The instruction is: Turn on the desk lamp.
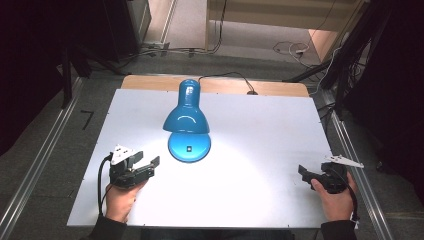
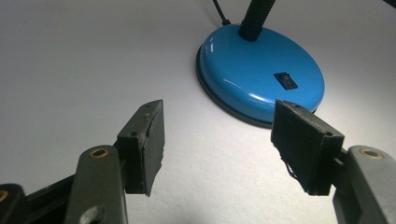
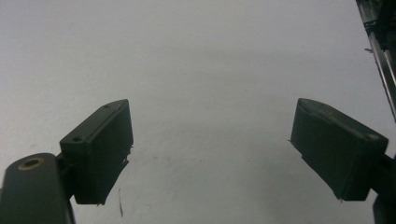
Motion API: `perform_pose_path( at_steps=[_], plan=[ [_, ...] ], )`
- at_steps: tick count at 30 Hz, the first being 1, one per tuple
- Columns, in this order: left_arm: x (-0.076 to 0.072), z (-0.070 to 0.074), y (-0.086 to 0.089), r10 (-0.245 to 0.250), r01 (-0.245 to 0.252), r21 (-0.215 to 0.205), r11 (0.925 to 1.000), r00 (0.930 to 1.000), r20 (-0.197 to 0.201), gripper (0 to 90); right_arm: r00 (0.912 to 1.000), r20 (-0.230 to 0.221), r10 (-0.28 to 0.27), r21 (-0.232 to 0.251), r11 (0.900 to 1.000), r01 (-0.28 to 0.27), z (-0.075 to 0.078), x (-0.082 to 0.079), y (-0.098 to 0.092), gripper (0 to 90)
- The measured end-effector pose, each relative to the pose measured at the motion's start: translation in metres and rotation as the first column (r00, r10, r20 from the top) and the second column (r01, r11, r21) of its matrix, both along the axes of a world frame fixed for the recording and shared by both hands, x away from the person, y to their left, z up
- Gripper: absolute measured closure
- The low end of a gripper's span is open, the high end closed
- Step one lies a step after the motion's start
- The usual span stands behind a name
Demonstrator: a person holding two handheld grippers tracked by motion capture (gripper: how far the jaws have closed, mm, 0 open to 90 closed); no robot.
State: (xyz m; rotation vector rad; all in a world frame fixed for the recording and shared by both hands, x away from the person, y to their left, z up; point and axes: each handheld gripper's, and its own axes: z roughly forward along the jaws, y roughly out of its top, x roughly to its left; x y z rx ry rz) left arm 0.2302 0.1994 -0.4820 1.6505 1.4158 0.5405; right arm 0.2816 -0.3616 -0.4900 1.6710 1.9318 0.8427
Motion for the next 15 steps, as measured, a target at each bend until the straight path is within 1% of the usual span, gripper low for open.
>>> perform_pose_path(
  at_steps=[6, 7, 10, 15],
  plan=[
    [-0.007, -0.001, 0.008, 0.02, -0.02, -0.011, 0.9997, 0.9998, -0.001, 35.7, 1.0, 0.001, -0.001, 0.001, 1.0, 0.001, 0.0, 0.0, 0.0, 11.7],
    [-0.009, -0.001, 0.01, 0.024, -0.024, -0.006, 0.9997, 0.9997, 0.0, 35.7, 1.0, 0.001, -0.001, 0.0, 1.0, 0.001, 0.0, 0.0, -0.001, 11.7],
    [-0.013, -0.001, 0.016, 0.055, -0.055, -0.015, 0.9984, 0.9985, 0.005, 34.9, 1.0, 0.0, 0.0, -0.001, 1.0, 0.0, 0.0, 0.0, -0.001, 11.7],
    [-0.019, -0.002, 0.022, 0.078, -0.078, -0.018, 0.9968, 0.997, 0.002, 34.8, 1.0, 0.002, 0.001, -0.002, 1.0, -0.001, 0.0, 0.0, 0.0, 11.7]
  ],
)
